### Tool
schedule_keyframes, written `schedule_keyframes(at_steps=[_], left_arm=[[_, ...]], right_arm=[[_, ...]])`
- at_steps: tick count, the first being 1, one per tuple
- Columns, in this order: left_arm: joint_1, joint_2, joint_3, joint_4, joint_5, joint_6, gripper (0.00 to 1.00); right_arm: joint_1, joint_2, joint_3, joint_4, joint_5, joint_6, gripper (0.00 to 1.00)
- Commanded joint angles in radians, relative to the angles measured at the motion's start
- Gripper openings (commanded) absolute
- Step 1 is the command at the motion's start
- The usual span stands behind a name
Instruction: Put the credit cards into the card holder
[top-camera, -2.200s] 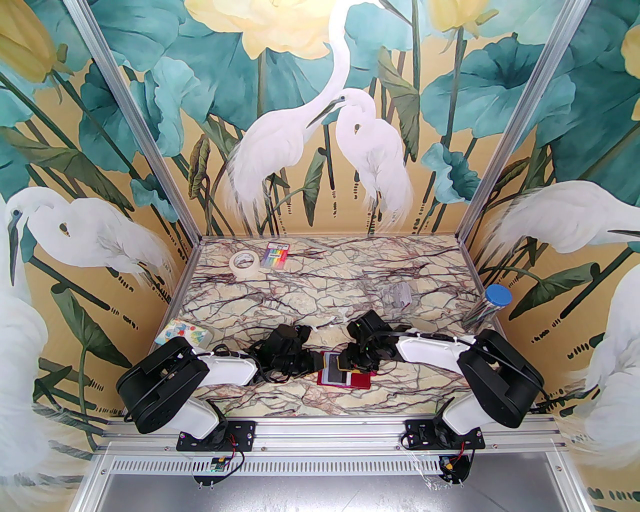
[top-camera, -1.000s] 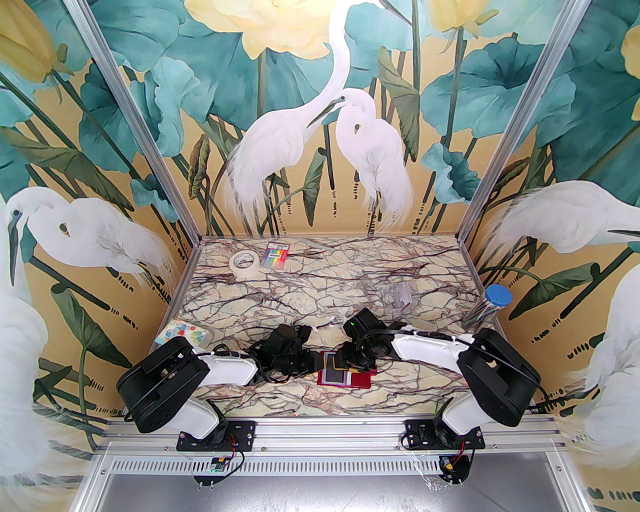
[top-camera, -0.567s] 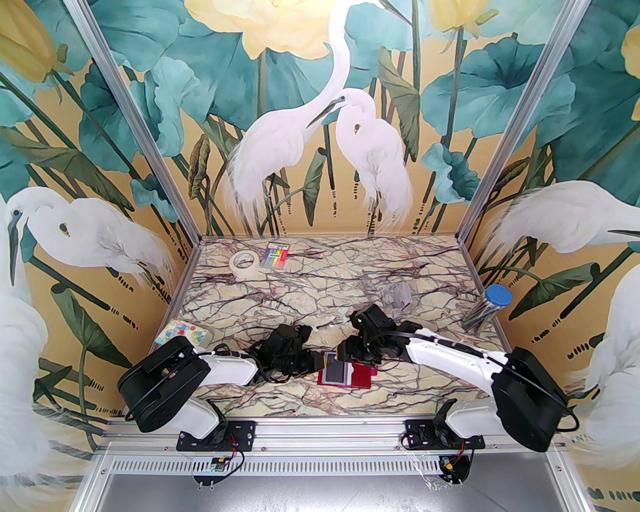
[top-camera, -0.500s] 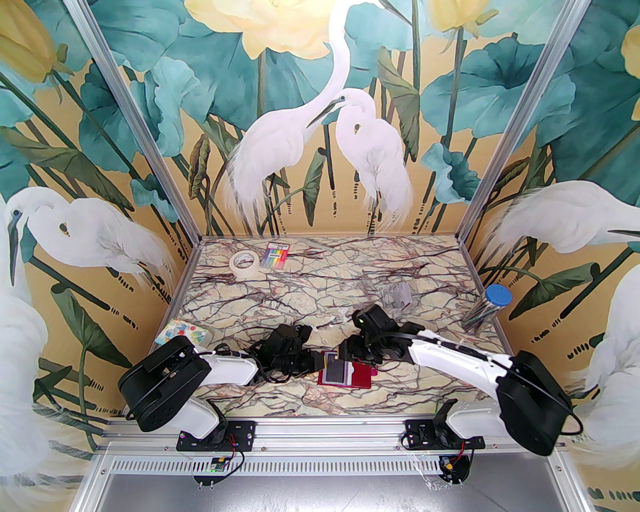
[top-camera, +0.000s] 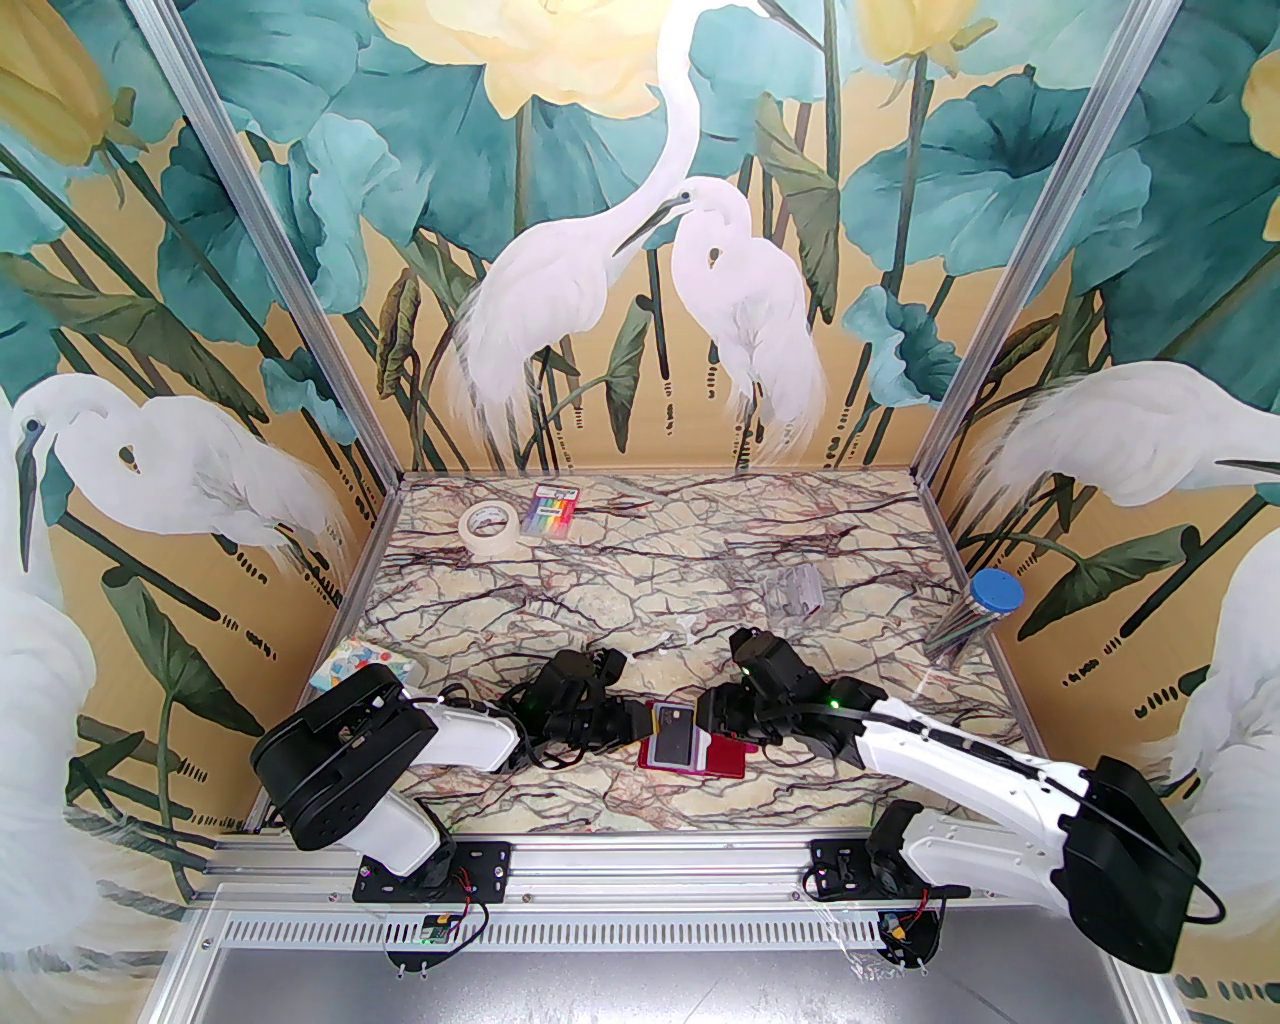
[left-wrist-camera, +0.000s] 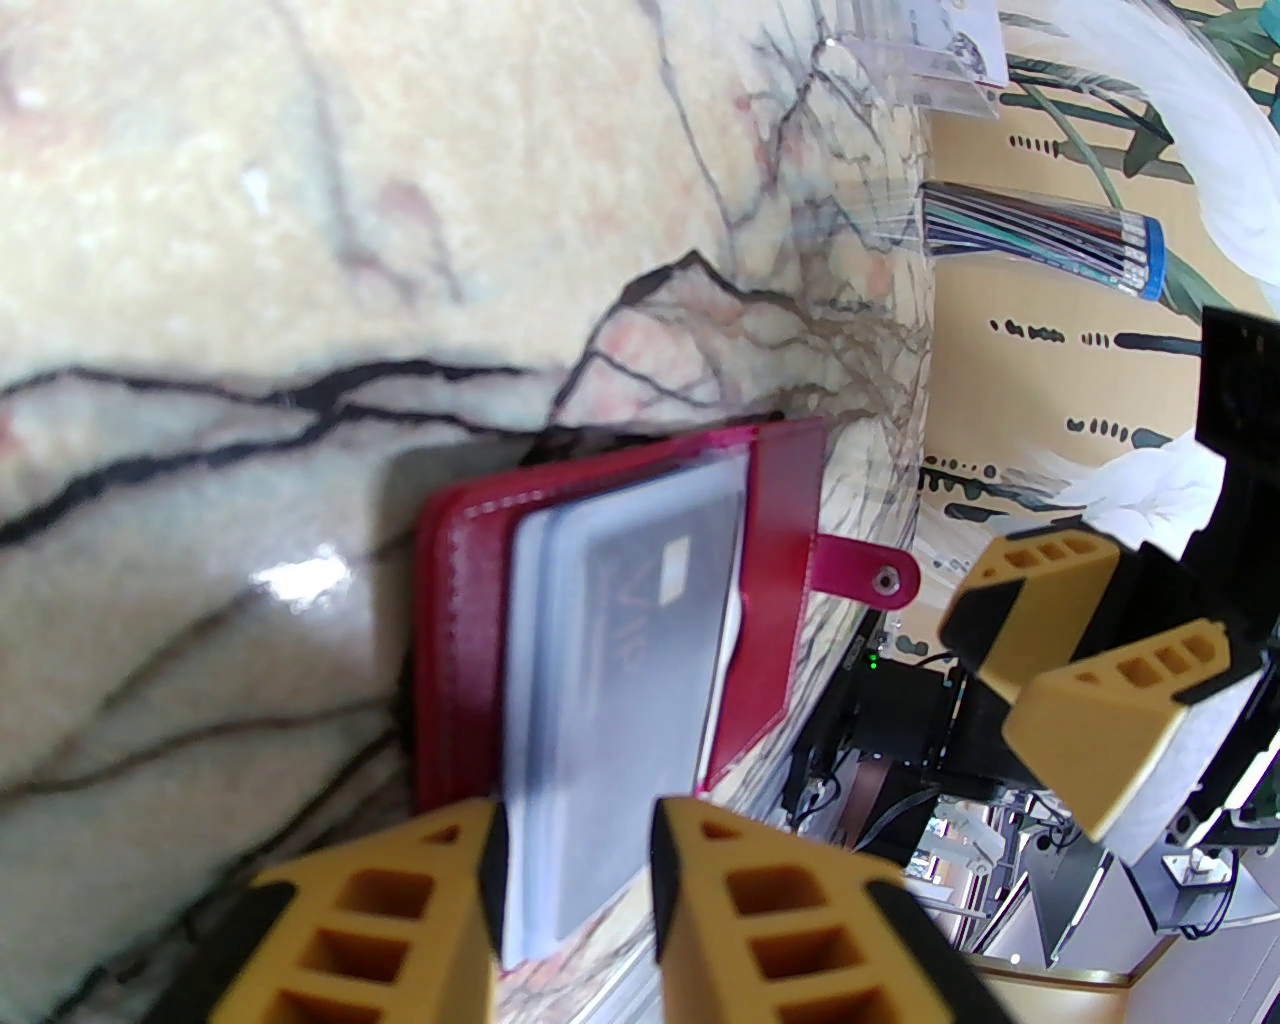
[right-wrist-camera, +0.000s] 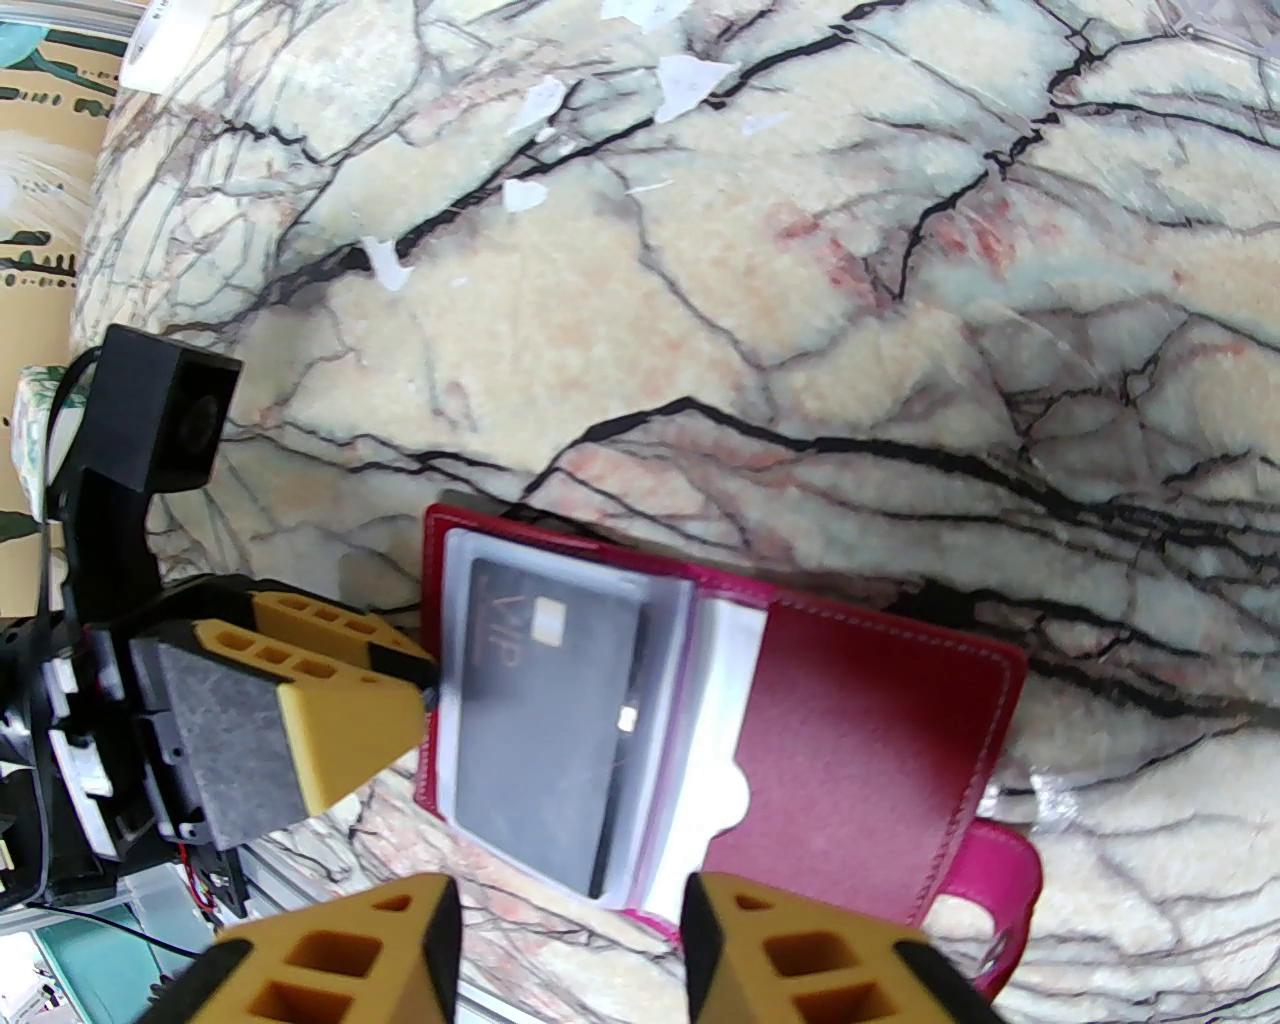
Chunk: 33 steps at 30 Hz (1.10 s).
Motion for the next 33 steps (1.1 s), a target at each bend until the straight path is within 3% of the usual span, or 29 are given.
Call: schedule_keyframes(at_steps=[1, 13, 20, 33], left_arm=[[-0.007, 0.048, -0.044, -0.034, -0.096, 0.0, 0.31], [-0.008, 0.035, -0.063, -0.025, -0.097, -0.005, 0.3], [-0.008, 0.04, -0.06, -0.028, -0.094, -0.003, 0.3], [-0.009, 0.041, -0.057, -0.032, -0.095, -0.003, 0.3]], right_arm=[[0.028, 0.013, -0.004, 0.034, 0.029, 0.038, 0.4], [0.08, 0.191, 0.064, 0.053, 0.095, 0.048, 0.3], [0.08, 0.249, 0.085, 0.064, 0.094, 0.032, 0.19], [0.08, 0.303, 0.089, 0.097, 0.075, 0.025, 0.13]])
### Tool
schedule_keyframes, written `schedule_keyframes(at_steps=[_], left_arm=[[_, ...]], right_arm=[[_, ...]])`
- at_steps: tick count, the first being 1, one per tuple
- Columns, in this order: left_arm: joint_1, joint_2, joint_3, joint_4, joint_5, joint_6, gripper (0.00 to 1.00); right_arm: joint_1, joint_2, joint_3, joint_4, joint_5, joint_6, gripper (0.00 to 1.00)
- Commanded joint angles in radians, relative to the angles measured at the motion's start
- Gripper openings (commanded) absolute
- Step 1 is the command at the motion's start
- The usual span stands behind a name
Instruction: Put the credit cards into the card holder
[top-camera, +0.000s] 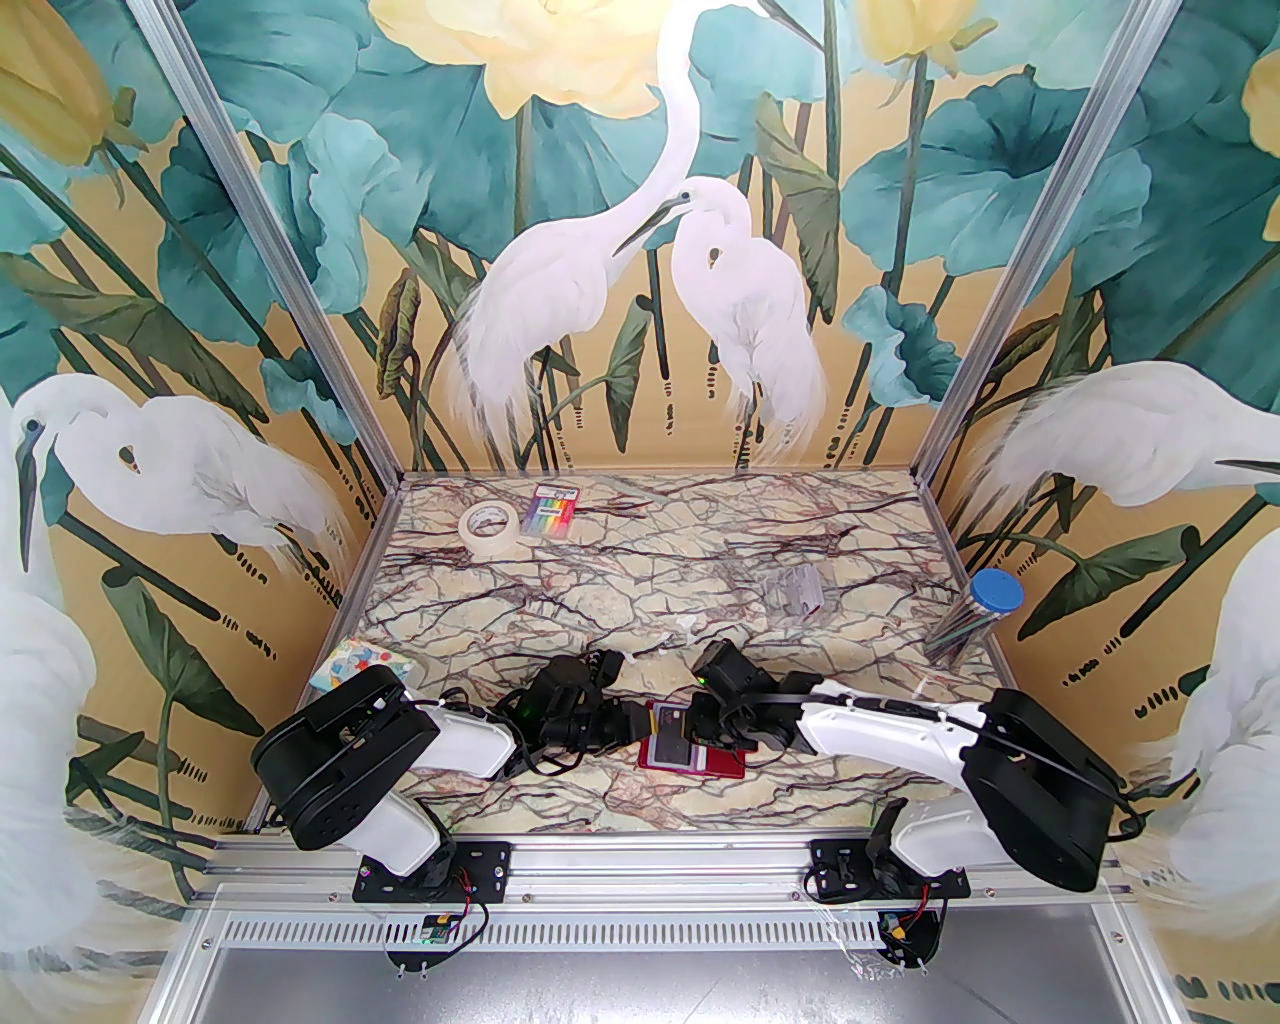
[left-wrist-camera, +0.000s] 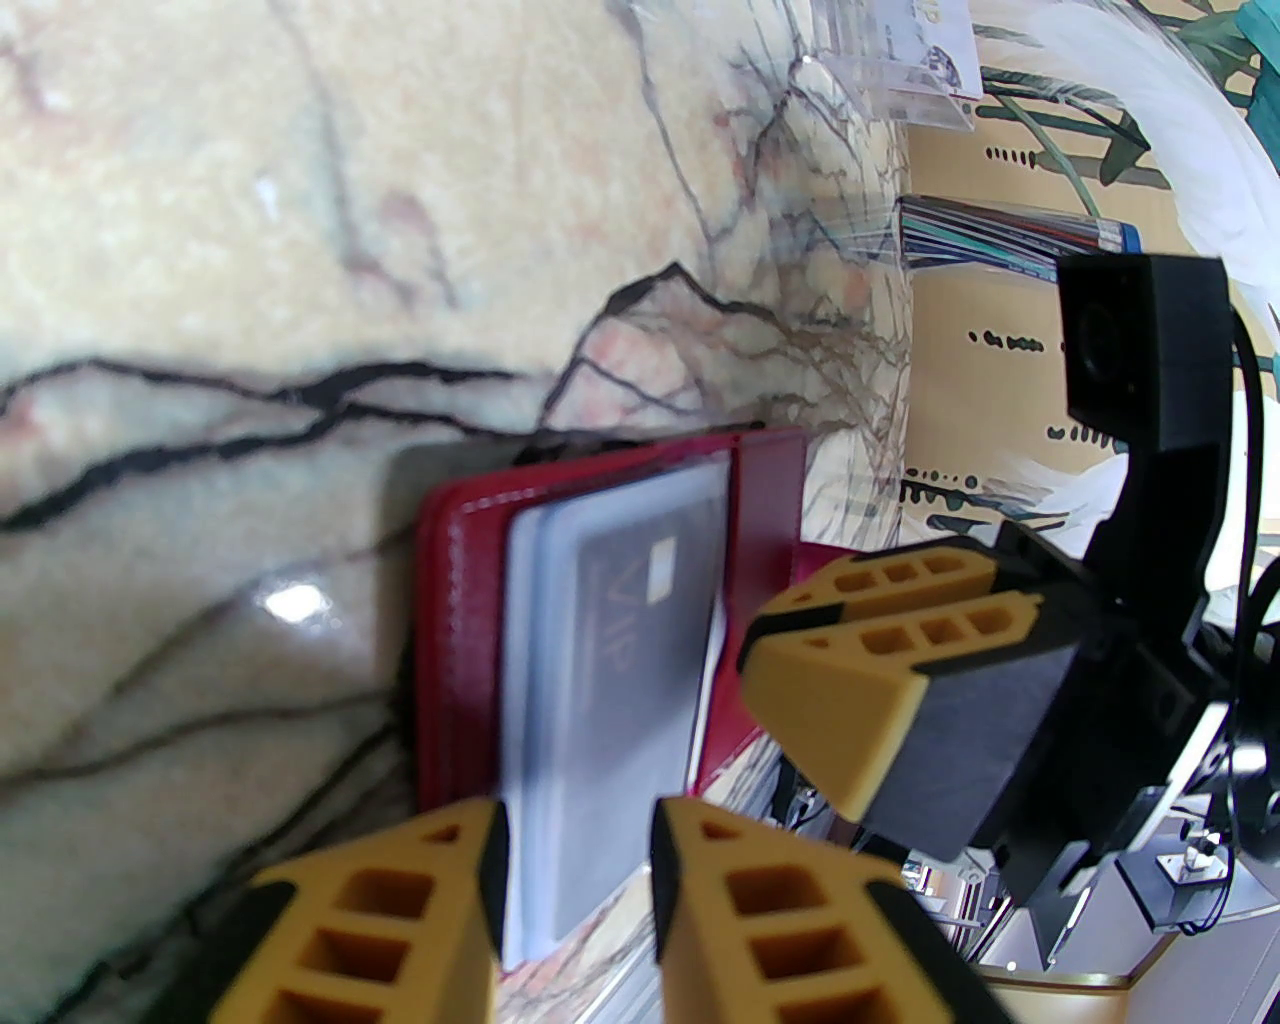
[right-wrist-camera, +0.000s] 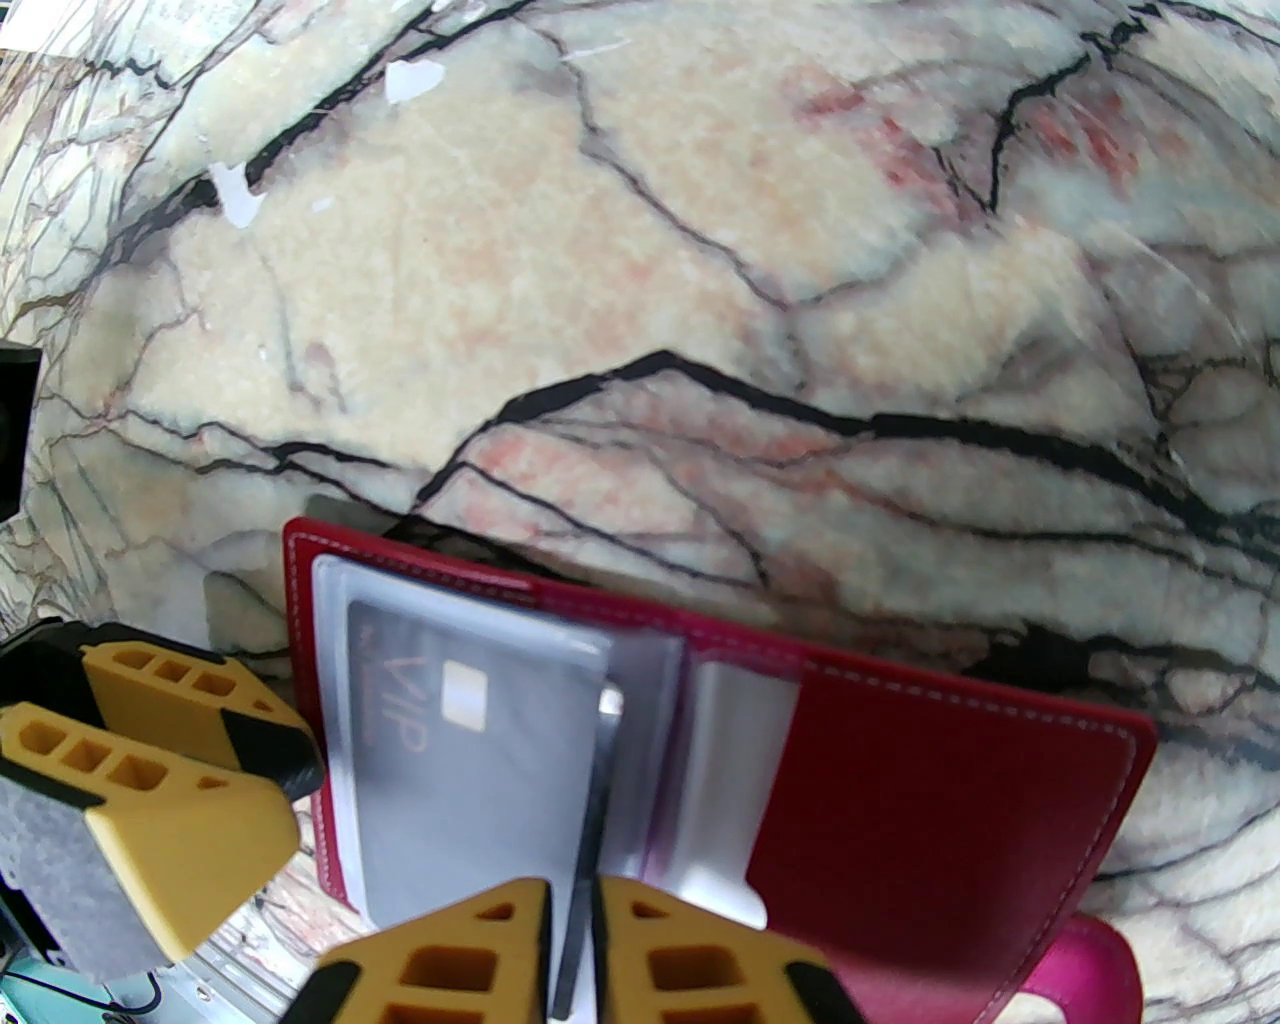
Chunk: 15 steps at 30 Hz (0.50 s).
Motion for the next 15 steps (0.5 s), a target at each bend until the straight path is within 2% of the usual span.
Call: schedule_keyframes(at_steps=[1, 15], left_arm=[[-0.006, 0.041, -0.027, -0.099, -0.079, 0.015, 0.3], [-0.007, 0.04, -0.028, -0.099, -0.084, 0.016, 0.3]], right_arm=[[0.004, 0.013, 0.022, 0.021, 0.003, -0.012, 0.13], [0.004, 0.029, 0.008, 0.031, -0.007, -0.011, 0.1]])
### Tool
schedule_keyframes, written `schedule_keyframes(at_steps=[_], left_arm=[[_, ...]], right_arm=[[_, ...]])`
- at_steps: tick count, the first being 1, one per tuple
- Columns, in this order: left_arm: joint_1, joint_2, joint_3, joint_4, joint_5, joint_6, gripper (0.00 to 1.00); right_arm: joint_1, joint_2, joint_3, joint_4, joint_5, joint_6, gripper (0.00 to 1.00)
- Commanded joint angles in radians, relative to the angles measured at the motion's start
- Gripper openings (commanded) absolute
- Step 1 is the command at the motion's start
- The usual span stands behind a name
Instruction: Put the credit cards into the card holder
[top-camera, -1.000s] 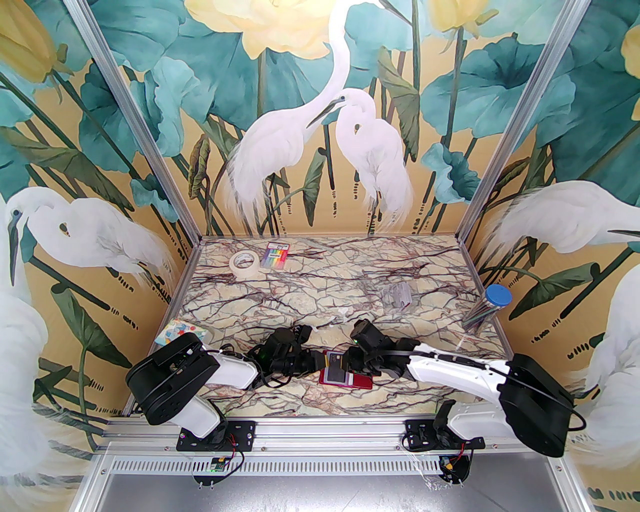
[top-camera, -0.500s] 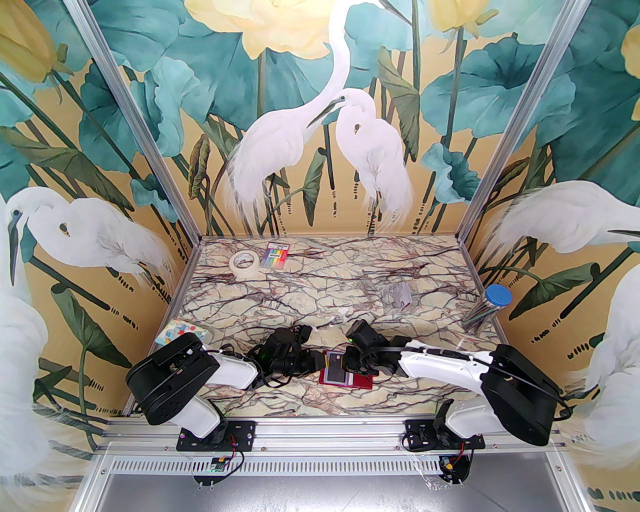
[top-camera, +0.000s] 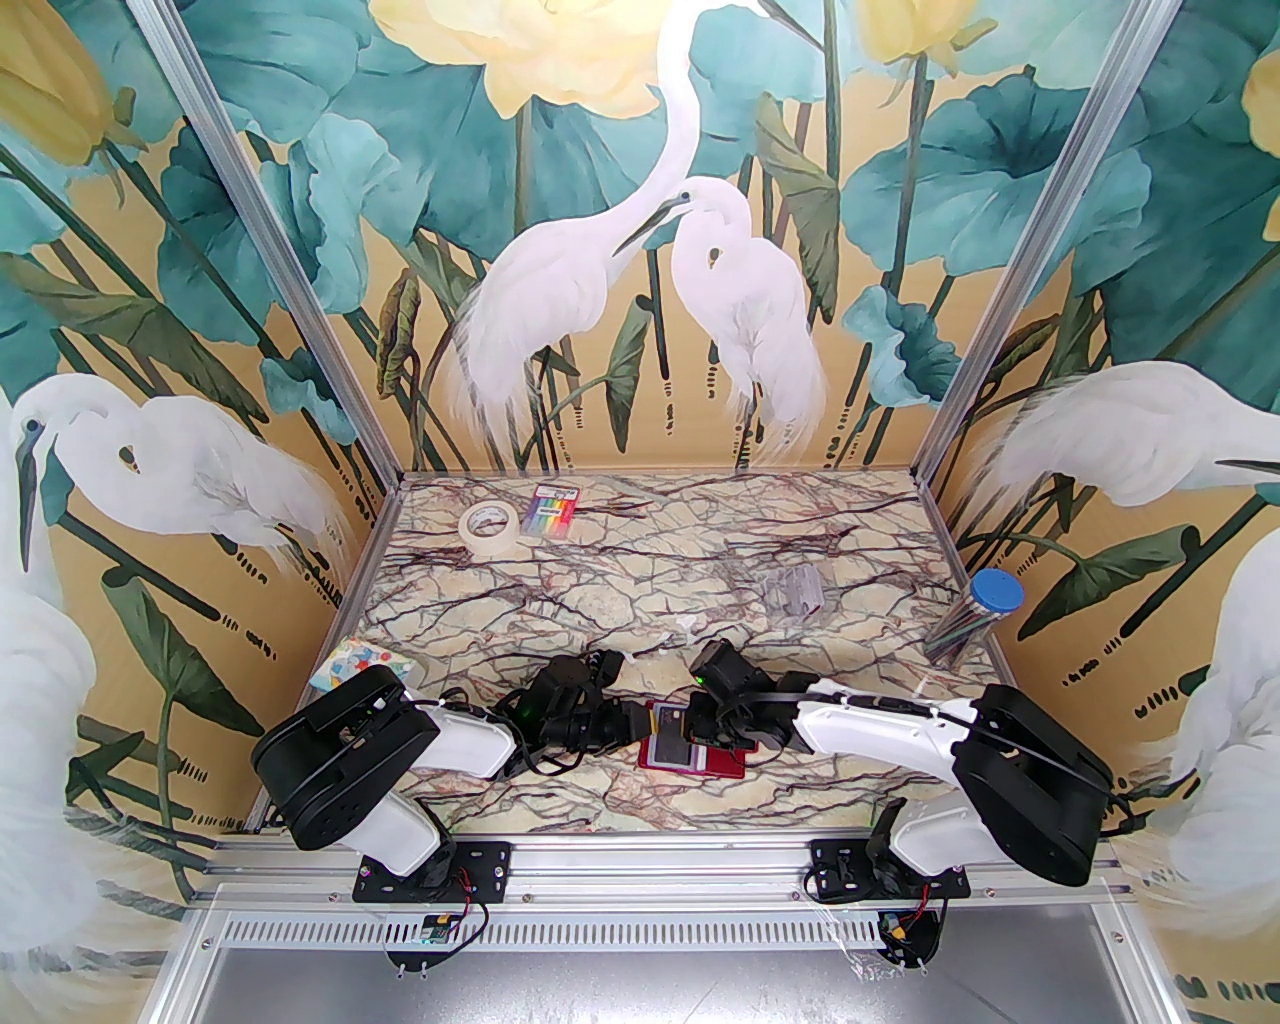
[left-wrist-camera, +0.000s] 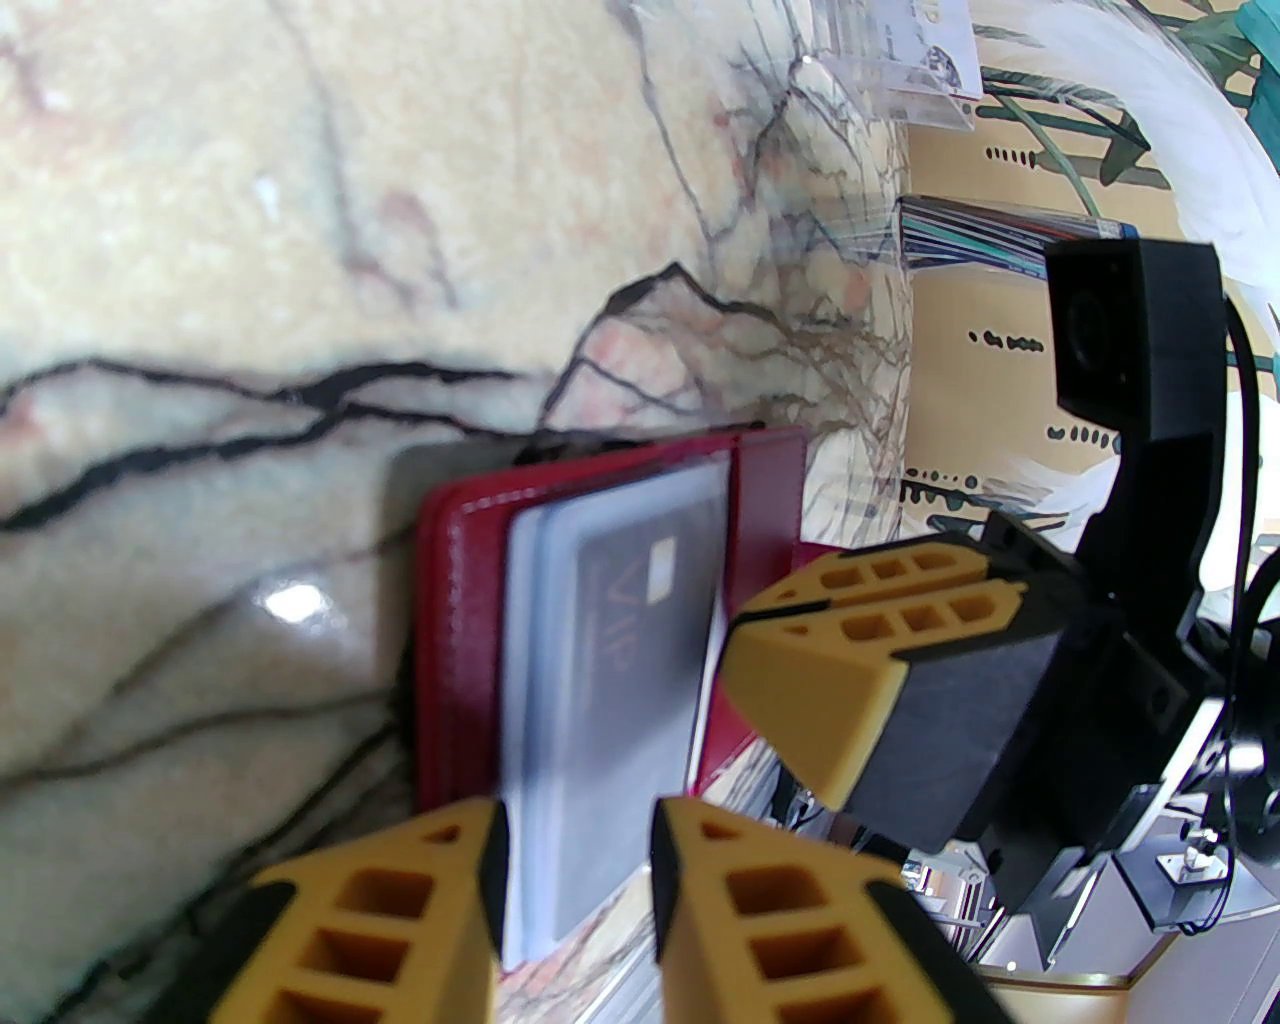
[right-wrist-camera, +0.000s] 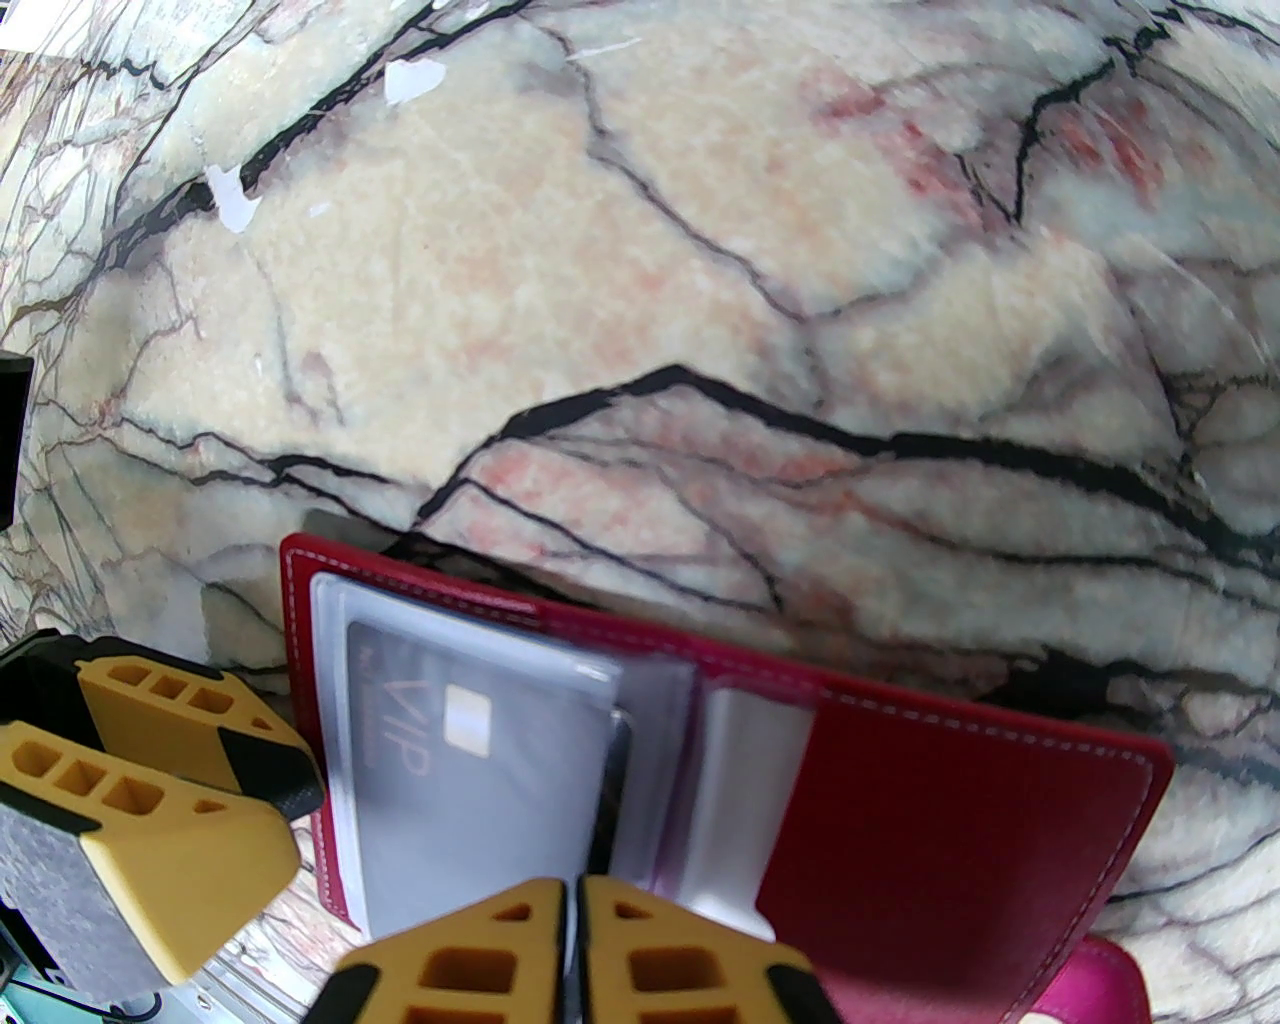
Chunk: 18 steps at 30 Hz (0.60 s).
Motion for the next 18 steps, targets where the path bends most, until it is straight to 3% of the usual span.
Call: schedule_keyframes(at_steps=[1, 18], left_arm=[[-0.006, 0.039, -0.027, -0.099, -0.084, 0.016, 0.31], [-0.006, 0.04, -0.028, -0.094, -0.082, 0.016, 0.31]], right_arm=[[0.004, 0.019, 0.006, 0.015, -0.01, -0.011, 0.1], [0.004, 0.046, -0.024, 0.042, -0.011, -0.002, 0.08]])
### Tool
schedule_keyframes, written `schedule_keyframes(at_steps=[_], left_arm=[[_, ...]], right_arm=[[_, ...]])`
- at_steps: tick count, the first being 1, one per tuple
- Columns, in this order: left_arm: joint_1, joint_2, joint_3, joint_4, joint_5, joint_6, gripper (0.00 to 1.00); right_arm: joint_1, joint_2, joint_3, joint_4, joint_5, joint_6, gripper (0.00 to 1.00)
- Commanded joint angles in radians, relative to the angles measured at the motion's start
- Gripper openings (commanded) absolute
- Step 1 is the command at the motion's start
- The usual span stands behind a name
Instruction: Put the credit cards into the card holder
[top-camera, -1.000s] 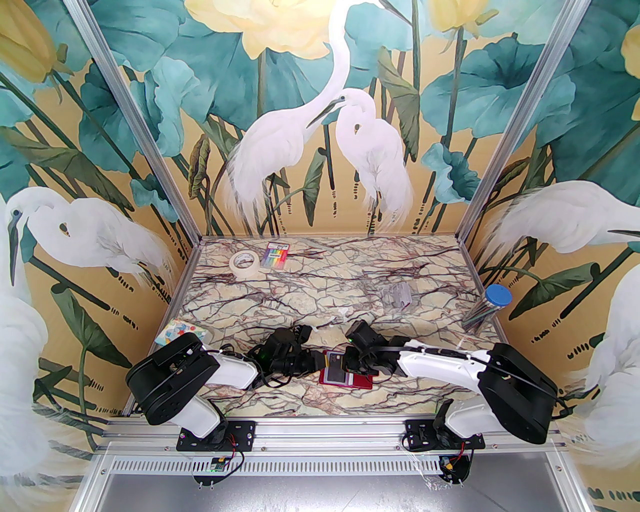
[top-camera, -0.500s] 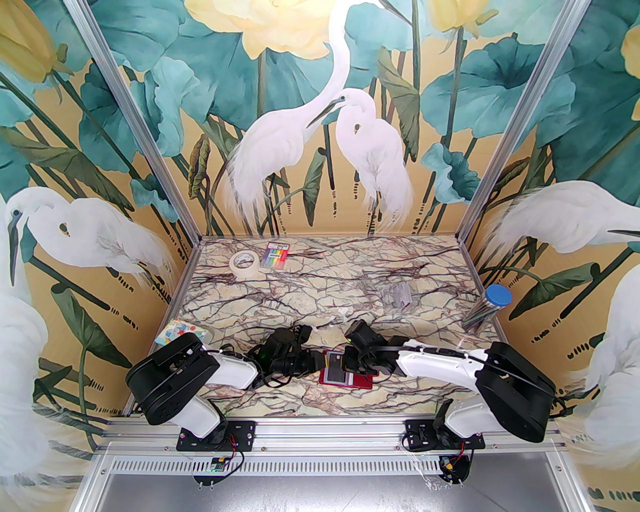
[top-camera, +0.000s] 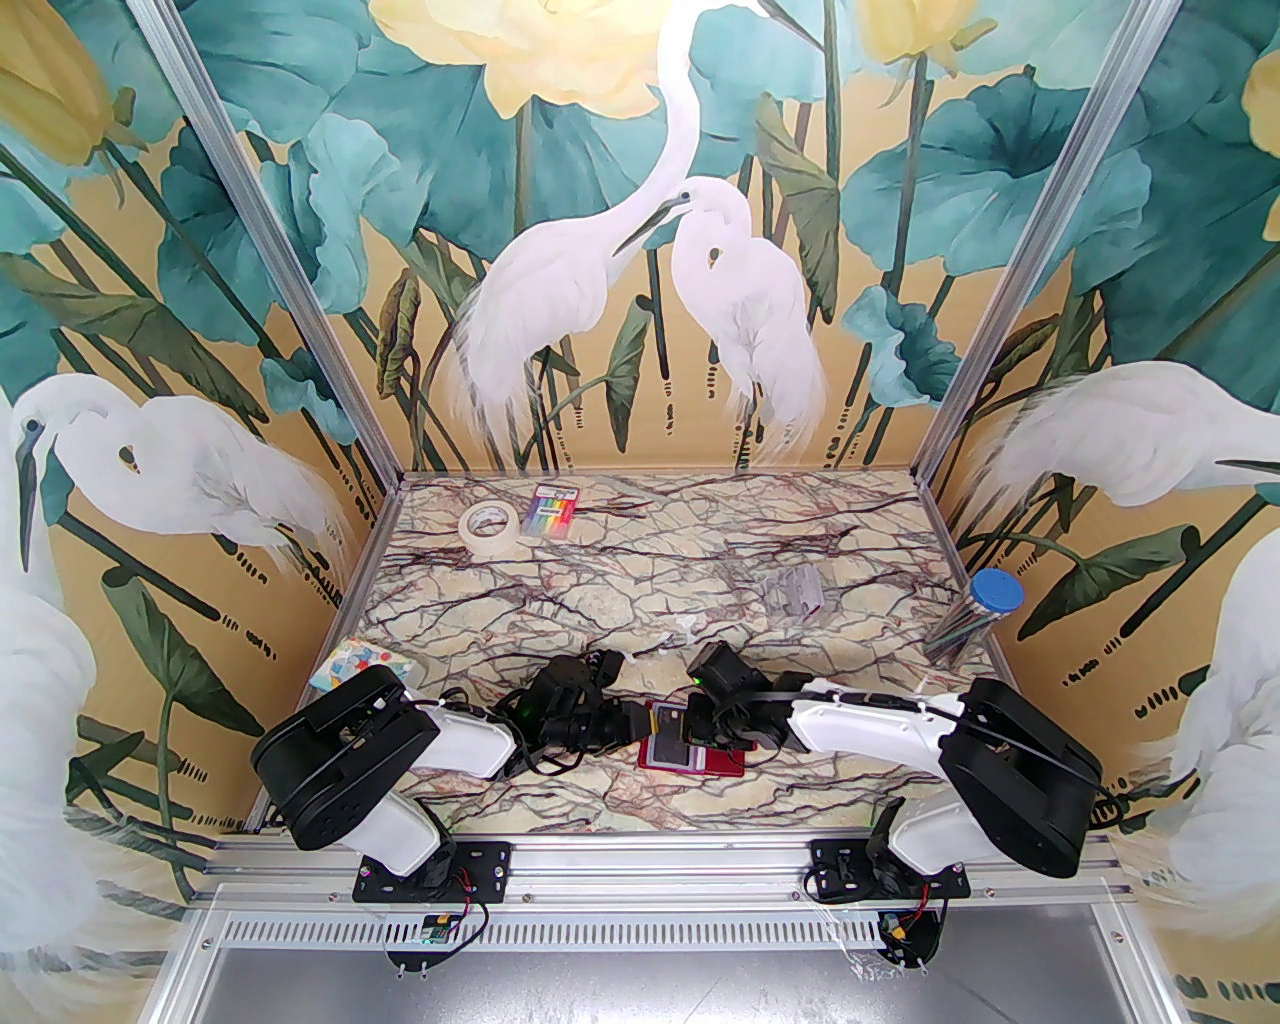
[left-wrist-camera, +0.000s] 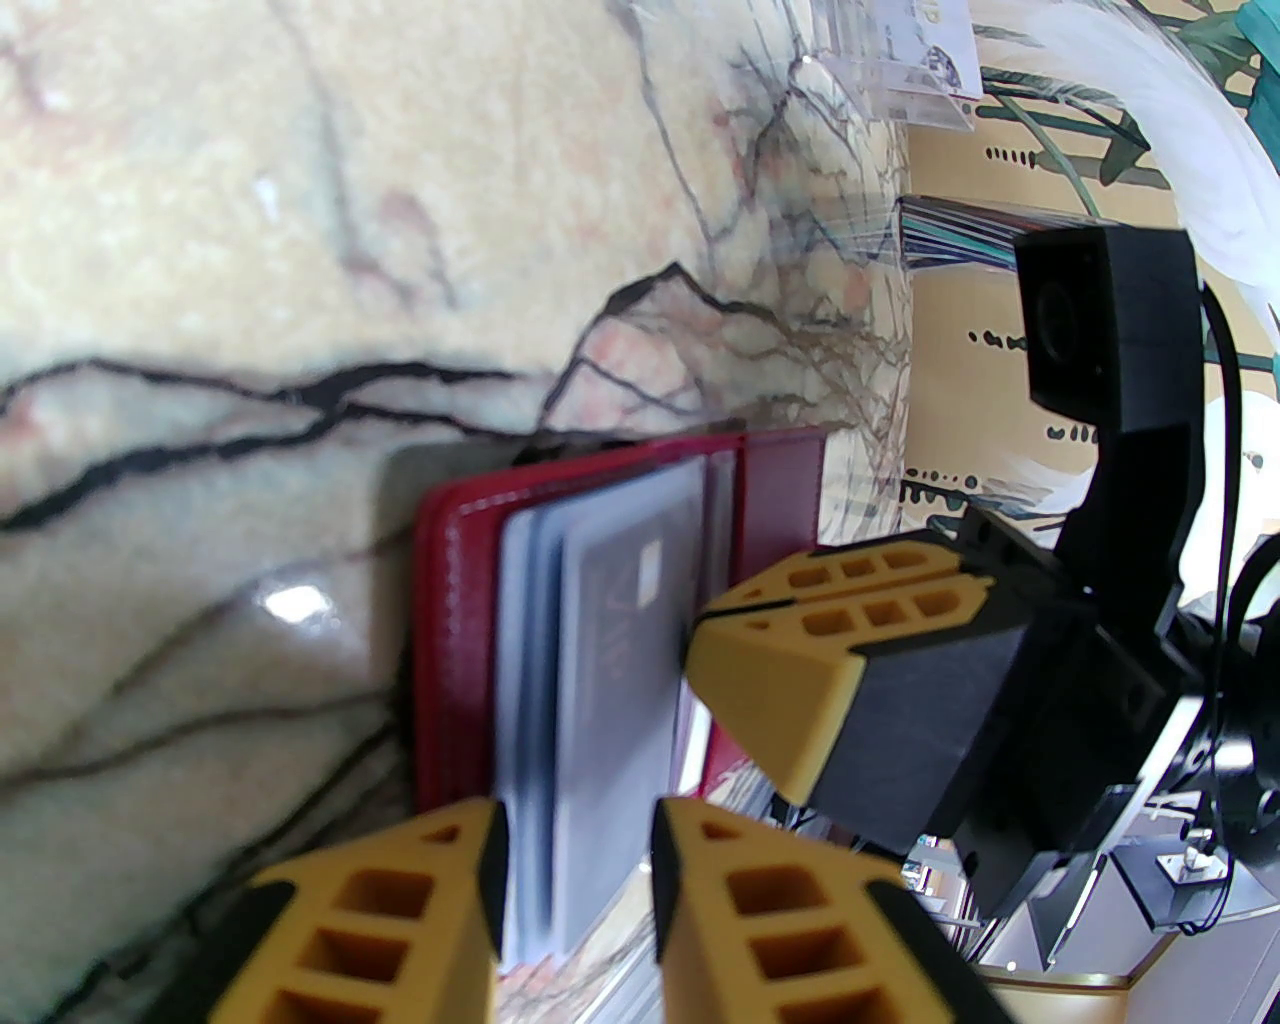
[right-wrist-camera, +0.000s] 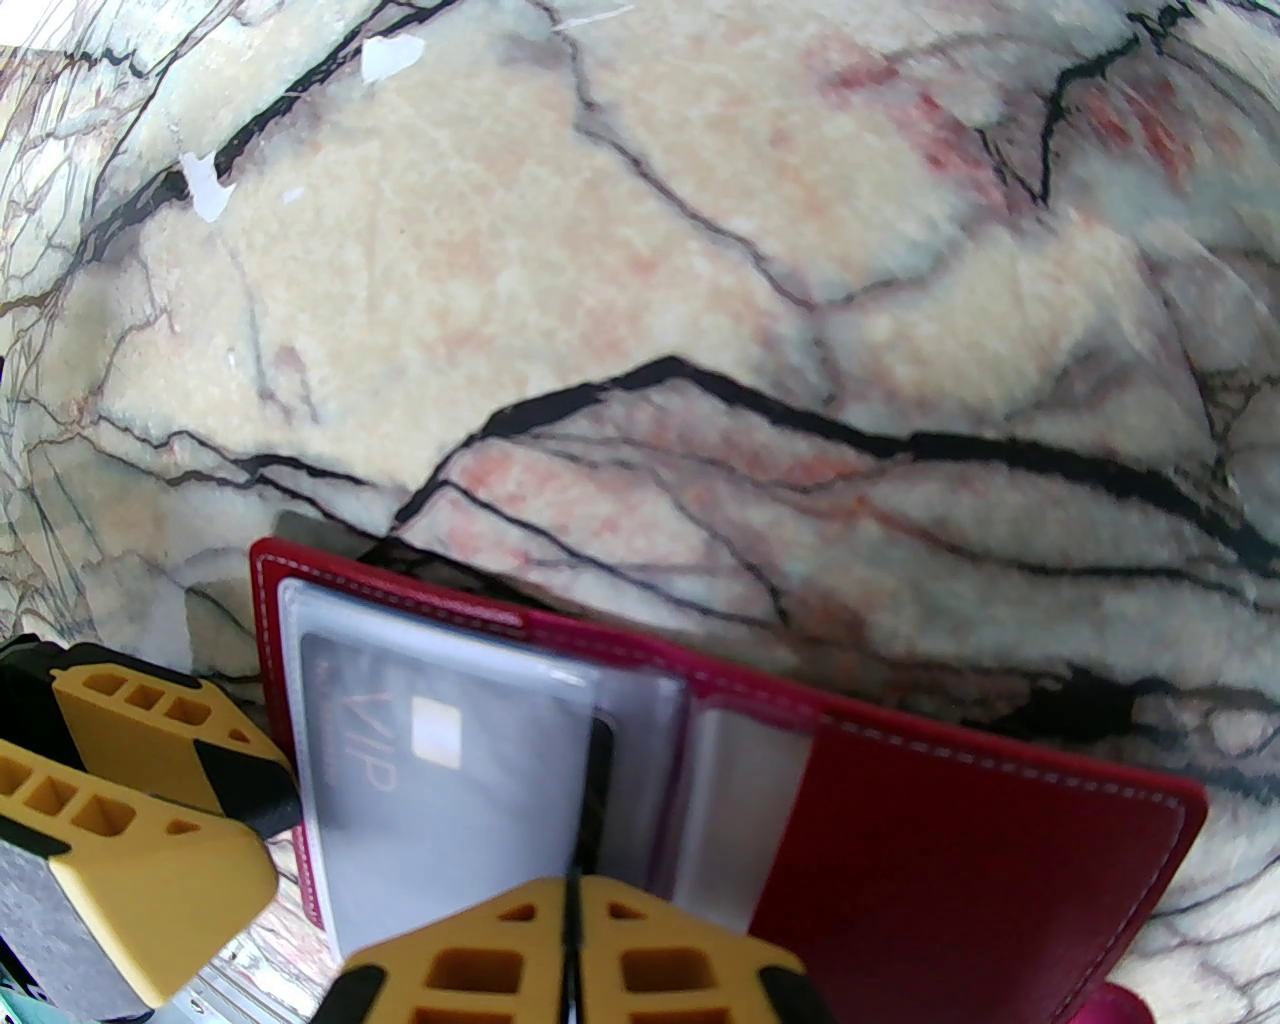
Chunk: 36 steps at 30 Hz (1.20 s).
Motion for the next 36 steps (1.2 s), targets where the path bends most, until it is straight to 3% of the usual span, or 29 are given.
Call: schedule_keyframes(at_steps=[1, 17, 28, 36], left_arm=[[-0.006, 0.039, -0.03, -0.094, -0.082, 0.014, 0.31], [-0.008, -0.087, -0.058, -0.133, -0.098, 0.007, 0.34], [-0.012, -0.295, 0.021, -0.389, -0.104, 0.066, 0.37], [-0.048, -0.246, 0.088, -0.406, -0.076, 0.087, 0.37]], right_arm=[[0.004, 0.015, -0.022, 0.015, -0.004, -0.002, 0.08], [0.004, -0.004, -0.078, 0.052, 0.004, 0.012, 0.08], [0.004, -0.021, -0.112, 0.094, -0.009, 0.008, 0.08], [0.004, -0.017, -0.122, 0.106, -0.011, 0.009, 0.08]])
